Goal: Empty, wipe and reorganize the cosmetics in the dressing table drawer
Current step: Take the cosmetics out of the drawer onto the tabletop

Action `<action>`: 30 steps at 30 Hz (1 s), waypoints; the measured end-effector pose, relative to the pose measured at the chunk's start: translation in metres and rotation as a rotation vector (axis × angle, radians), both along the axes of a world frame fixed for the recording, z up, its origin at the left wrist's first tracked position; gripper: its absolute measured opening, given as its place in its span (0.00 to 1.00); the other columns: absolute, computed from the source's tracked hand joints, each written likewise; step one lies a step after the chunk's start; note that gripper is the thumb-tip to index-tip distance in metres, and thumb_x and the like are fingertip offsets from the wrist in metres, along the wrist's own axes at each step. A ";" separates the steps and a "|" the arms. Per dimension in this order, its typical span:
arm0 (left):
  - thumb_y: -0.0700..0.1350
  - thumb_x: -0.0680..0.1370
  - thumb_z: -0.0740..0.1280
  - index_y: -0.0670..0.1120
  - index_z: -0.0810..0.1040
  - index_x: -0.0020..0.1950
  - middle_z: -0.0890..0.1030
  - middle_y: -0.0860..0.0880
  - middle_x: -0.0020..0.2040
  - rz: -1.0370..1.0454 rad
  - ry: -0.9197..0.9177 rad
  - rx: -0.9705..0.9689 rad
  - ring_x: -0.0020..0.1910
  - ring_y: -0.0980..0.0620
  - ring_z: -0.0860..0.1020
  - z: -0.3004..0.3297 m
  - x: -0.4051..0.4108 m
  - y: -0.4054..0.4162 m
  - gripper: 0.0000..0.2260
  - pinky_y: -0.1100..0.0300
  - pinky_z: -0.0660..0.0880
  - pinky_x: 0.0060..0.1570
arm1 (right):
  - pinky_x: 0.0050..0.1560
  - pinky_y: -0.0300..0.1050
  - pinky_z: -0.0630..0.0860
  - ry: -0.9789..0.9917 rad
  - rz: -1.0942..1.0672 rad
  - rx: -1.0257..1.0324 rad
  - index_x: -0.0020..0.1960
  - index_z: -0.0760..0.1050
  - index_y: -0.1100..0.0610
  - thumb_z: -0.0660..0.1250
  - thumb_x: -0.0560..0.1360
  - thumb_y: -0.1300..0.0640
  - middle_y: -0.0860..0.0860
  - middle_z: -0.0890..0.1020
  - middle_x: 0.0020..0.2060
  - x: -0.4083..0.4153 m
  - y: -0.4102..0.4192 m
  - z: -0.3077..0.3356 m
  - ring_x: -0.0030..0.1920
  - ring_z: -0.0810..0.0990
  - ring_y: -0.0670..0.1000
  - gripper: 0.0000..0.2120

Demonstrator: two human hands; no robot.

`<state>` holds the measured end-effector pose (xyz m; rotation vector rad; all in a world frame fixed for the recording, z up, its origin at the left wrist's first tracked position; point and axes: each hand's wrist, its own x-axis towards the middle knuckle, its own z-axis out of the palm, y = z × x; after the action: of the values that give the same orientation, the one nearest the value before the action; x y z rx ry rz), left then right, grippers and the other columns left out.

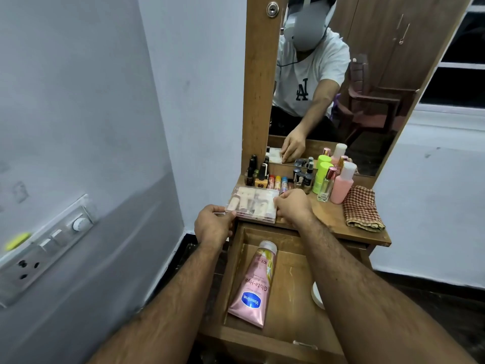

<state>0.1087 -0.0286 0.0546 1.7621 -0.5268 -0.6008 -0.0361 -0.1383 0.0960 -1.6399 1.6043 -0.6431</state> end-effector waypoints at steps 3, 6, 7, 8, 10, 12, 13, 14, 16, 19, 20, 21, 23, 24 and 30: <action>0.46 0.73 0.76 0.46 0.78 0.48 0.83 0.48 0.43 -0.012 -0.023 0.003 0.34 0.49 0.83 0.002 -0.001 0.001 0.10 0.44 0.83 0.38 | 0.28 0.42 0.70 -0.009 0.006 -0.014 0.46 0.80 0.58 0.70 0.78 0.54 0.53 0.83 0.39 -0.001 0.003 0.001 0.35 0.78 0.50 0.07; 0.47 0.73 0.76 0.46 0.79 0.54 0.83 0.49 0.45 -0.028 -0.043 0.007 0.35 0.50 0.83 0.003 -0.001 0.003 0.12 0.46 0.83 0.38 | 0.31 0.43 0.72 -0.017 0.016 -0.044 0.39 0.78 0.56 0.71 0.77 0.56 0.52 0.82 0.37 -0.002 0.006 -0.001 0.36 0.77 0.50 0.09; 0.47 0.74 0.76 0.46 0.80 0.55 0.83 0.50 0.45 -0.037 -0.049 0.007 0.35 0.51 0.83 0.003 -0.001 0.004 0.13 0.46 0.83 0.38 | 0.33 0.44 0.73 -0.006 0.019 -0.056 0.38 0.77 0.55 0.71 0.76 0.57 0.51 0.82 0.37 -0.003 0.007 -0.001 0.38 0.79 0.50 0.09; 0.47 0.74 0.75 0.46 0.80 0.56 0.83 0.50 0.44 -0.045 -0.051 0.006 0.35 0.51 0.82 0.003 -0.002 0.004 0.13 0.47 0.83 0.38 | 0.35 0.44 0.75 0.007 0.022 -0.065 0.39 0.78 0.55 0.71 0.76 0.56 0.51 0.82 0.37 -0.003 0.008 -0.002 0.40 0.80 0.50 0.08; 0.47 0.74 0.75 0.46 0.80 0.59 0.83 0.50 0.46 -0.057 -0.050 0.011 0.37 0.51 0.83 0.003 -0.002 0.005 0.16 0.48 0.83 0.38 | 0.35 0.42 0.74 0.035 0.029 -0.086 0.43 0.81 0.56 0.70 0.77 0.56 0.51 0.82 0.39 -0.003 0.010 -0.002 0.43 0.81 0.51 0.05; 0.47 0.73 0.76 0.46 0.78 0.63 0.83 0.49 0.48 -0.046 -0.040 0.012 0.40 0.50 0.83 0.003 -0.004 0.006 0.20 0.48 0.83 0.39 | 0.33 0.41 0.72 0.044 0.036 -0.105 0.44 0.81 0.56 0.69 0.77 0.55 0.50 0.82 0.38 -0.003 0.012 -0.001 0.41 0.80 0.50 0.06; 0.48 0.73 0.76 0.45 0.77 0.65 0.83 0.49 0.49 -0.029 -0.046 0.011 0.42 0.50 0.83 0.003 -0.006 0.008 0.22 0.48 0.83 0.40 | 0.33 0.41 0.71 0.032 0.035 -0.109 0.44 0.81 0.56 0.69 0.78 0.55 0.50 0.82 0.38 -0.004 0.013 -0.001 0.40 0.79 0.49 0.06; 0.49 0.72 0.77 0.46 0.76 0.66 0.82 0.49 0.50 -0.006 -0.066 0.014 0.44 0.49 0.83 0.004 -0.008 0.009 0.24 0.47 0.83 0.42 | 0.33 0.42 0.72 0.007 0.030 -0.113 0.44 0.81 0.57 0.68 0.78 0.55 0.50 0.82 0.38 -0.005 0.014 -0.001 0.40 0.78 0.49 0.07; 0.50 0.73 0.76 0.47 0.76 0.66 0.81 0.51 0.48 0.047 -0.122 0.010 0.47 0.48 0.82 0.006 -0.015 0.015 0.24 0.47 0.82 0.46 | 0.34 0.43 0.74 -0.051 0.020 -0.136 0.47 0.82 0.57 0.69 0.78 0.55 0.51 0.83 0.40 -0.011 0.018 0.001 0.39 0.78 0.49 0.06; 0.47 0.75 0.74 0.50 0.78 0.60 0.79 0.56 0.42 0.090 -0.166 -0.056 0.44 0.51 0.81 0.010 -0.033 0.027 0.15 0.53 0.81 0.46 | 0.45 0.49 0.81 -0.125 0.012 -0.236 0.51 0.83 0.57 0.69 0.78 0.56 0.51 0.84 0.41 -0.027 0.029 0.000 0.43 0.82 0.50 0.07; 0.46 0.75 0.74 0.51 0.78 0.56 0.79 0.56 0.41 0.093 -0.179 -0.078 0.43 0.53 0.81 0.012 -0.041 0.032 0.12 0.58 0.79 0.44 | 0.48 0.50 0.82 -0.140 0.009 -0.285 0.52 0.83 0.57 0.69 0.77 0.56 0.50 0.85 0.43 -0.034 0.034 -0.001 0.45 0.83 0.50 0.07; 0.45 0.75 0.74 0.51 0.78 0.54 0.79 0.57 0.40 0.085 -0.193 -0.093 0.41 0.56 0.80 0.014 -0.051 0.037 0.10 0.63 0.76 0.41 | 0.49 0.50 0.82 -0.152 0.010 -0.329 0.53 0.83 0.57 0.69 0.77 0.56 0.50 0.85 0.43 -0.044 0.040 -0.002 0.46 0.83 0.50 0.08; 0.45 0.75 0.73 0.52 0.79 0.53 0.80 0.57 0.40 0.011 -0.212 -0.102 0.40 0.62 0.78 0.016 -0.071 0.044 0.08 0.70 0.70 0.37 | 0.46 0.50 0.81 -0.174 0.009 -0.381 0.50 0.84 0.56 0.69 0.77 0.56 0.50 0.84 0.41 -0.064 0.051 -0.006 0.44 0.82 0.50 0.06; 0.45 0.76 0.73 0.53 0.78 0.52 0.80 0.57 0.40 -0.053 -0.221 -0.101 0.40 0.63 0.77 0.015 -0.081 0.046 0.08 0.72 0.69 0.36 | 0.44 0.48 0.81 -0.178 0.001 -0.390 0.49 0.83 0.57 0.69 0.77 0.55 0.49 0.83 0.39 -0.076 0.057 -0.008 0.42 0.82 0.50 0.06; 0.45 0.75 0.73 0.49 0.83 0.53 0.82 0.55 0.45 -0.394 -0.283 -0.003 0.46 0.57 0.80 -0.005 -0.138 0.040 0.07 0.62 0.77 0.49 | 0.41 0.40 0.72 0.011 0.011 -0.303 0.44 0.83 0.53 0.69 0.76 0.55 0.46 0.83 0.38 -0.137 0.087 -0.031 0.40 0.78 0.42 0.05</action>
<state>-0.0297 0.0117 0.0500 1.7617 -1.0873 -0.6211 -0.1732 -0.0514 0.0648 -1.8692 1.5624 -0.9087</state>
